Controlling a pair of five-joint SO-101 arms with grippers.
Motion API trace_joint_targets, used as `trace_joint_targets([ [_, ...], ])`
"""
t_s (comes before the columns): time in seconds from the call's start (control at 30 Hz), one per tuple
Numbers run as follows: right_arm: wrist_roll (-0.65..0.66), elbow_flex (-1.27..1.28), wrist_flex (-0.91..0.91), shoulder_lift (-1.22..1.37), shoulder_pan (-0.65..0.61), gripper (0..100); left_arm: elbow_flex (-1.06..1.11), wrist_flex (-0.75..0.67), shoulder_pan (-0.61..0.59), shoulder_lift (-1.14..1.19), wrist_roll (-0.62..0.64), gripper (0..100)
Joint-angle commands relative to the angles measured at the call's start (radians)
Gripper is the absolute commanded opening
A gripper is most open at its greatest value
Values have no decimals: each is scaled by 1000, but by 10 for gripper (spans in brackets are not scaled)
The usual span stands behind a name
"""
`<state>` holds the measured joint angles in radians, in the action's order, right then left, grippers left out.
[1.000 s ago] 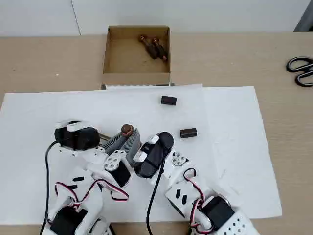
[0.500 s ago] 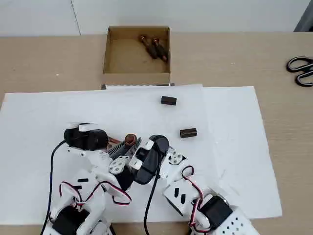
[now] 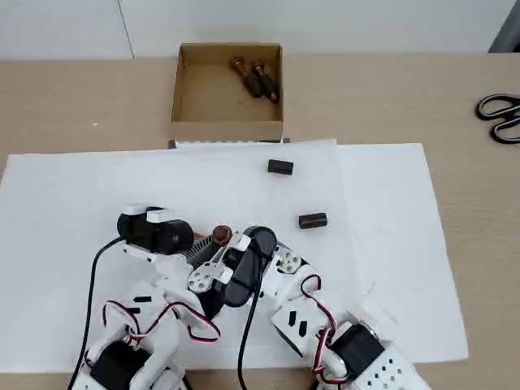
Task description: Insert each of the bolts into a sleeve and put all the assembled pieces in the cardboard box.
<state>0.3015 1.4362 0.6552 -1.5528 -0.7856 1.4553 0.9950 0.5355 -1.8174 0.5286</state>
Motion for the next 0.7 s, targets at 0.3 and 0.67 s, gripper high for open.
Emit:
trace_joint_targets([
  [0.3, 9, 23, -74, -16, 4, 2, -44, 21, 21, 3, -54, 213],
  [0.67, 9, 46, -76, -12, 5, 2, -110, 23, -172, 5, -256, 213],
])
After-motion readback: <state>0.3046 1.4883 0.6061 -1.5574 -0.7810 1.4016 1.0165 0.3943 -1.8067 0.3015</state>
